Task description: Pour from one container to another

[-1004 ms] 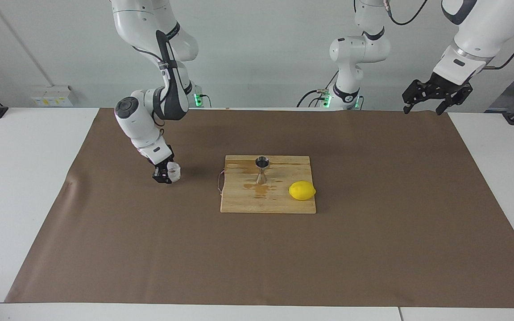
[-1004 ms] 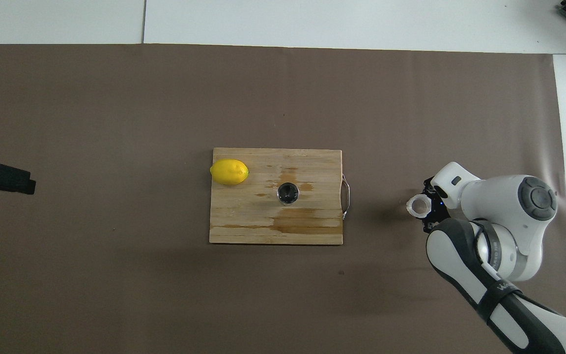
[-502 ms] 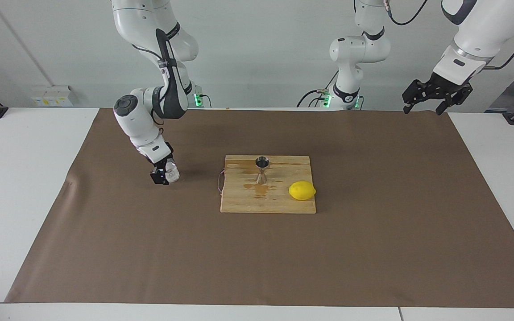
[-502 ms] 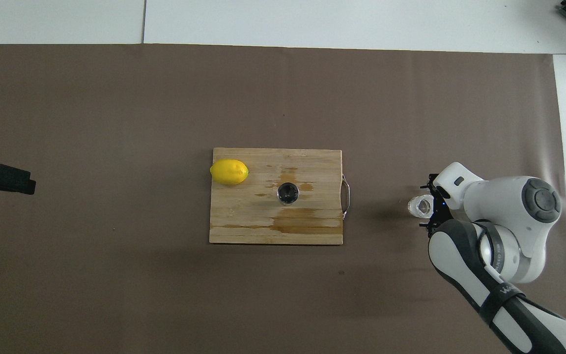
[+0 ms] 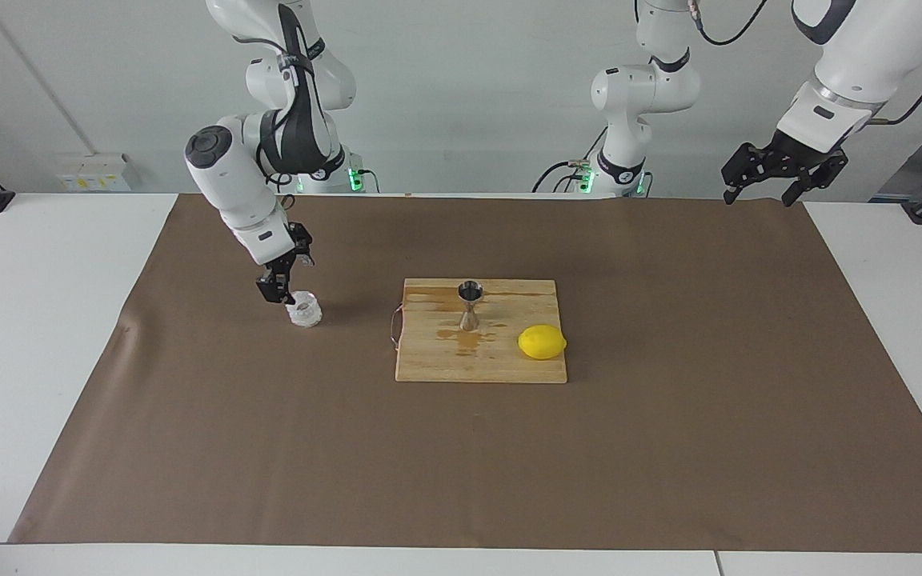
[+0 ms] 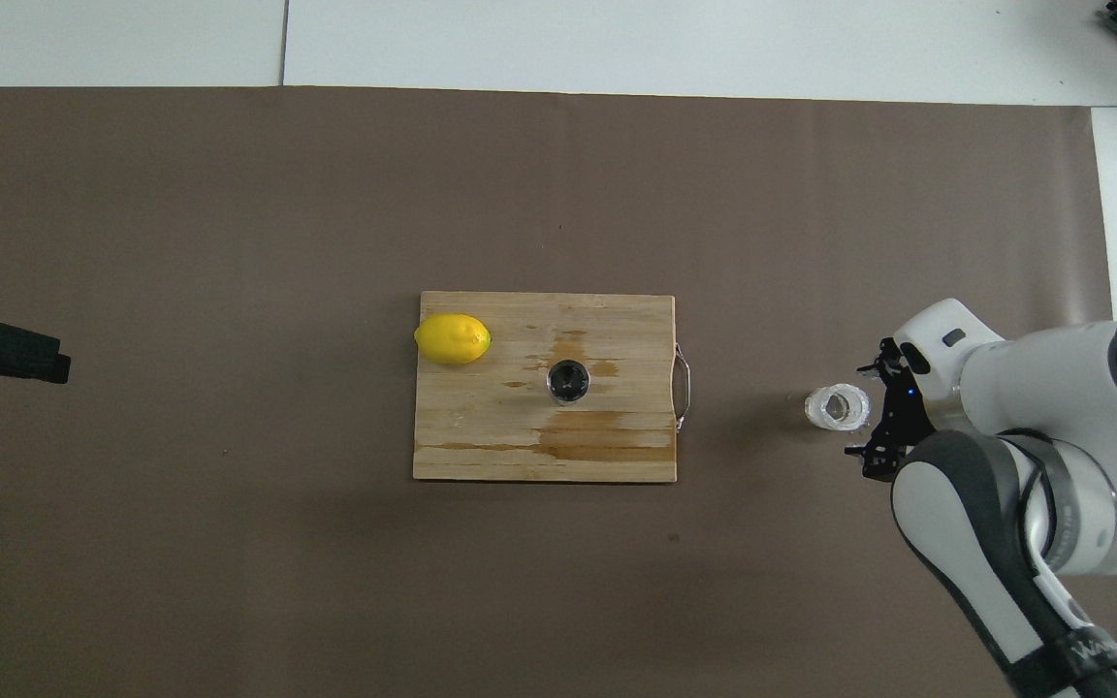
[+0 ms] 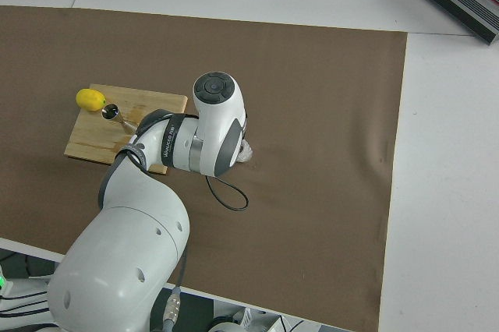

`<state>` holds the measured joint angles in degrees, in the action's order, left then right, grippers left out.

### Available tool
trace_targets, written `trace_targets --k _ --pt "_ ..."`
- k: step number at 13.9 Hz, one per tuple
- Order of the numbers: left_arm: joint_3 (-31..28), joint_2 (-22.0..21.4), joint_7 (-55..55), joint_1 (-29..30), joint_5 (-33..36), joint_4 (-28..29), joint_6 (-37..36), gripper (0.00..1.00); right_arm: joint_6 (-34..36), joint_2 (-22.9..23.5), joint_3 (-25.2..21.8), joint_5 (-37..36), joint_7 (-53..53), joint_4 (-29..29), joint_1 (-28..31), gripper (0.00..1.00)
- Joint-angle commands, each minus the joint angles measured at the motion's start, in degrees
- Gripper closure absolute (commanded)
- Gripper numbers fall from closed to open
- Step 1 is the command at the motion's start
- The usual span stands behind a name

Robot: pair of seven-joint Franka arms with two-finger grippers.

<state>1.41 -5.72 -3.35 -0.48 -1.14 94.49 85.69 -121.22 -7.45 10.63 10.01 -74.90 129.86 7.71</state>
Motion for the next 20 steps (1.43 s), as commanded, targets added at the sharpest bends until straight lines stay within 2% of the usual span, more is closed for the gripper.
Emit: trace_targets --k 1,5,9,12,18,20 --pt "0.2 -0.3 0.0 0.5 -0.5 0.3 -0.6 0.0 9.0 0.0 0.2 -1.5 7.1 -8.5 1.2 0.0" --pt "0.2 -0.3 -0.1 0.5 -0.5 0.3 -0.6 0.0 17.9 0.7 0.5 -7.2 29.8 -19.5 0.6 0.0" --pt "0.2 -0.3 -0.1 0.5 -0.5 0.3 -0.6 0.0 23.8 5.5 0.4 -9.9 36.9 -31.0 0.5 0.0" --pt "0.2 -0.3 -0.1 0.5 -0.5 0.3 -0.6 0.0 22.9 6.9 0.6 -9.6 49.6 -33.4 0.4 0.0" --pt "0.2 -0.3 -0.1 0.5 -0.5 0.3 -0.6 0.0 24.5 6.2 0.6 -9.5 90.1 -33.5 -0.8 0.0" --pt "0.2 -0.3 0.0 0.5 -0.5 0.3 -0.6 0.0 25.6 6.0 0.5 -10.3 91.9 -33.6 -0.9 0.0"
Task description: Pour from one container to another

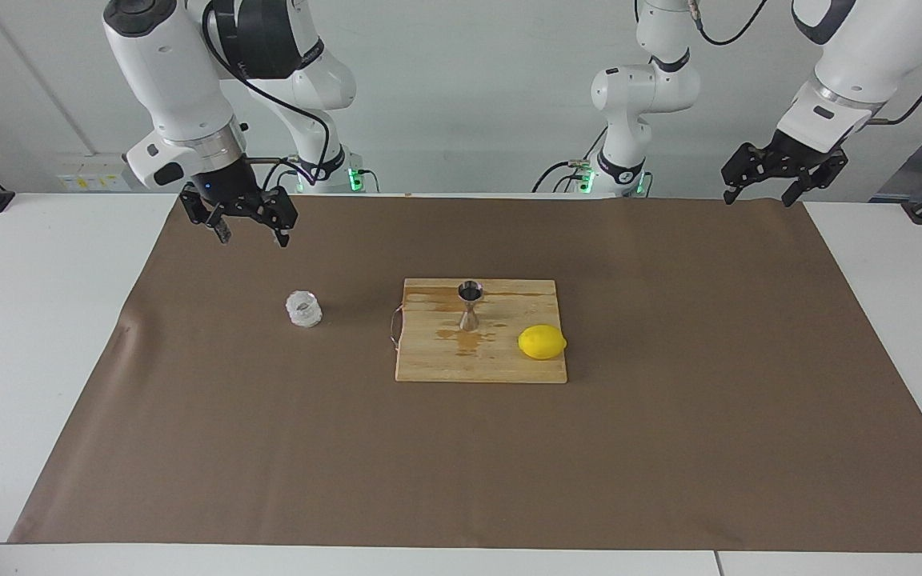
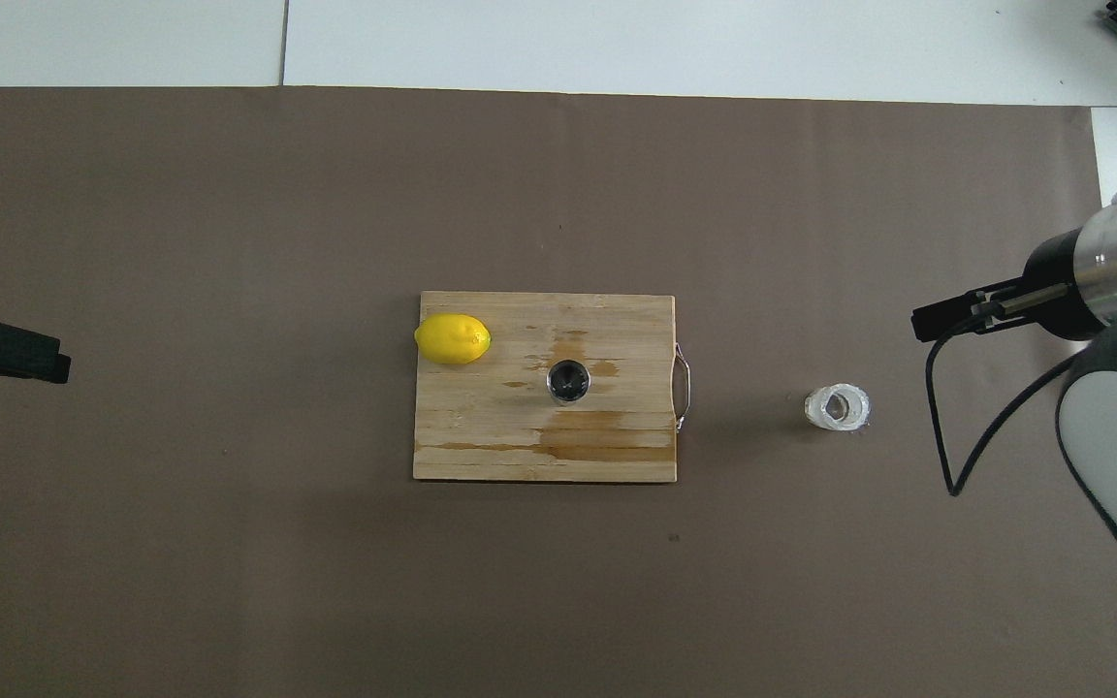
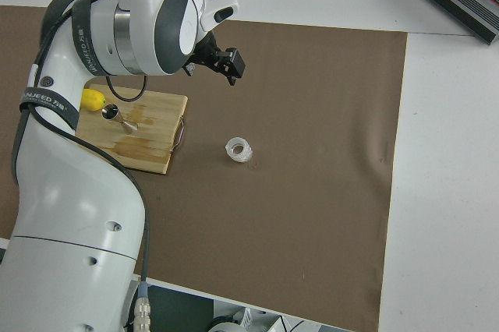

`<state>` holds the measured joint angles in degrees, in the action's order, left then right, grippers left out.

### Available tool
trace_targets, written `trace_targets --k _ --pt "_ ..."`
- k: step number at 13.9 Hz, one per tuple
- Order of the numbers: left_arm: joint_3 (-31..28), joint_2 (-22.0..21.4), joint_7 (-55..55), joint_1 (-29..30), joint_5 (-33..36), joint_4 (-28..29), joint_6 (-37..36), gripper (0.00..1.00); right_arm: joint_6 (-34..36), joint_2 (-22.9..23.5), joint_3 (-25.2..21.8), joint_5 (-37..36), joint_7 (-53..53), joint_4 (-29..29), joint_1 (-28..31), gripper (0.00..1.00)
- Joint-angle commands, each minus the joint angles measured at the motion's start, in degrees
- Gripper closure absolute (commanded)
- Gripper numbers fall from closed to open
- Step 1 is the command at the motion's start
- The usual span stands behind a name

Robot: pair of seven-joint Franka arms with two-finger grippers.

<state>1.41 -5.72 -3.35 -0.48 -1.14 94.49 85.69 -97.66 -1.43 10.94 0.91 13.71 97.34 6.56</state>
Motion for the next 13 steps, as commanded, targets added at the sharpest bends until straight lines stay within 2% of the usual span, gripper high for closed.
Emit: trace_targets --k 1,6,13 --pt "0.2 -0.3 -0.1 0.5 -0.5 0.3 -0.6 0.0 3.3 -0.4 0.3 -1.2 4.8 -1.1 0.3 0.0" --pt "0.2 -0.3 -0.1 0.5 -0.5 0.3 -0.6 0.0 4.6 -2.6 0.3 -0.9 6.1 1.8 0.5 0.0" --pt "0.2 -0.3 -0.1 0.5 -0.5 0.3 -0.6 0.0 3.8 -1.6 0.0 -1.6 -0.8 1.6 0.8 0.0"
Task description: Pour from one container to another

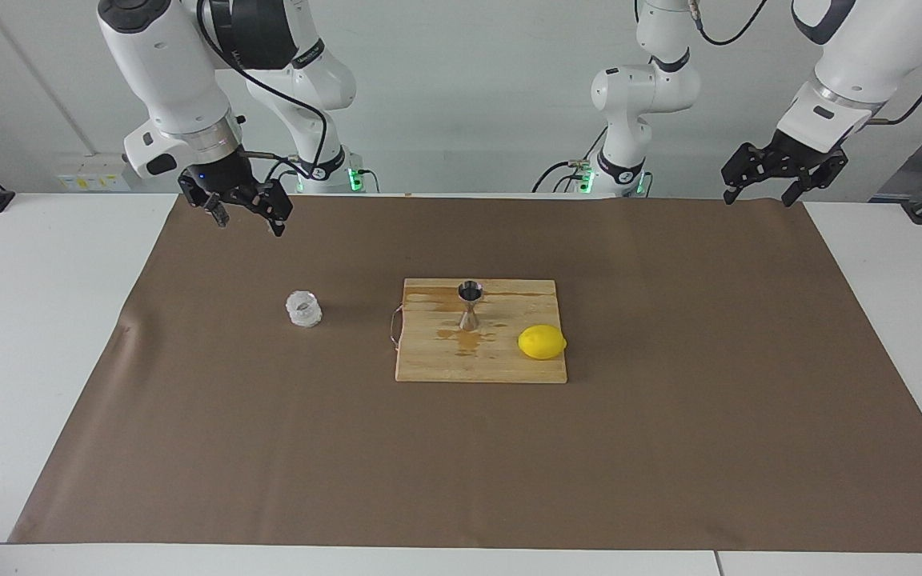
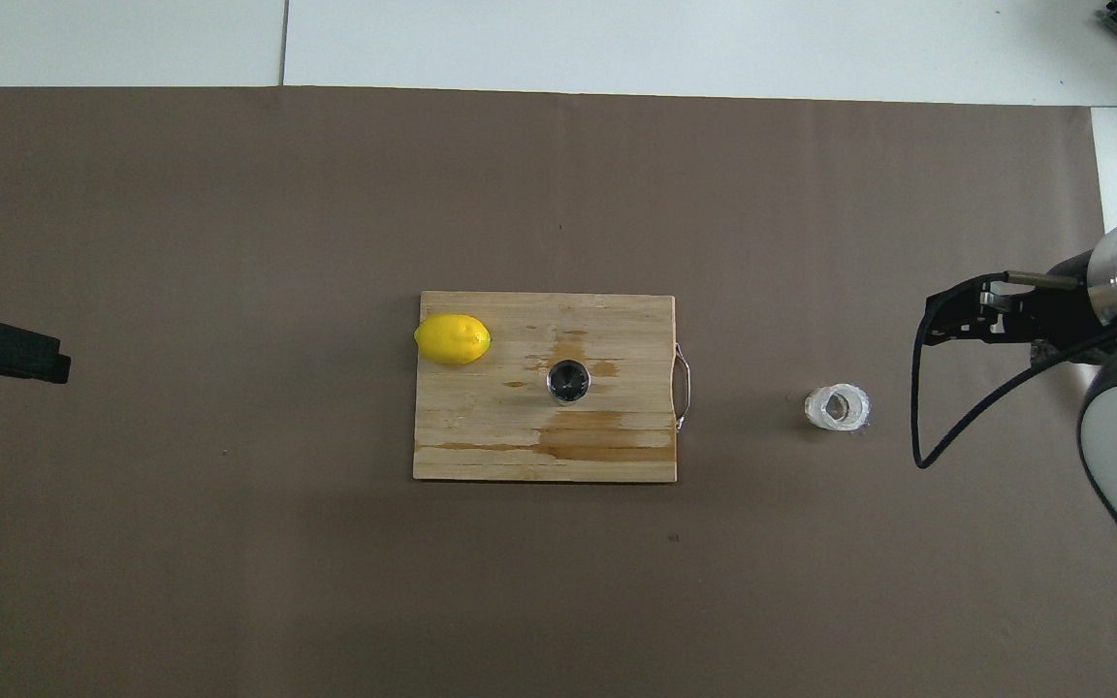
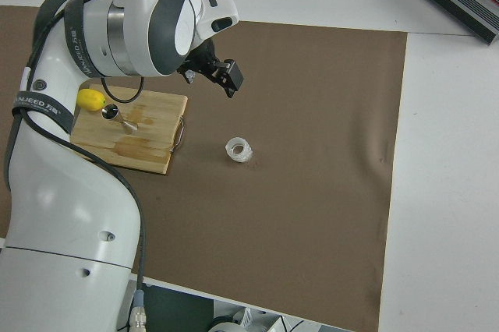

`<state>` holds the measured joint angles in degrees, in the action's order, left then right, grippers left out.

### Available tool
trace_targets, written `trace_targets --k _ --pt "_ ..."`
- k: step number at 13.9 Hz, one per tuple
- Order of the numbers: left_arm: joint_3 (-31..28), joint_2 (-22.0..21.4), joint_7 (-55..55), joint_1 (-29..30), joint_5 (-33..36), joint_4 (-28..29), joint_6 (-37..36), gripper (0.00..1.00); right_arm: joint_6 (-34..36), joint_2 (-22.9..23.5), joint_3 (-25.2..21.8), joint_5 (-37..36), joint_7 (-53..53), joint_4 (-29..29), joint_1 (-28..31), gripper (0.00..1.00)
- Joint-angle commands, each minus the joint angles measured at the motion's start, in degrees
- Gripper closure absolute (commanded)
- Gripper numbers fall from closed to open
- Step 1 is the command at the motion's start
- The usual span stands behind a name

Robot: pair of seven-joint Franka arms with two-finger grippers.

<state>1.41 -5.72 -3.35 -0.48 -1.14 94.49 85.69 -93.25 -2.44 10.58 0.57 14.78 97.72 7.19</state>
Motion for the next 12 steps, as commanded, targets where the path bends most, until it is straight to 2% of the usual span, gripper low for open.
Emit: trace_targets --k 1,12 --pt "0.2 -0.3 -0.1 0.5 -0.5 0.3 -0.6 0.0 -0.9 -0.7 0.5 -1.3 -2.0 1.4 0.2 0.0" --pt "0.2 -0.3 -0.1 0.5 -0.5 0.3 -0.6 0.0 -1.0 -0.9 0.6 -1.2 -4.7 1.9 0.1 0.0"
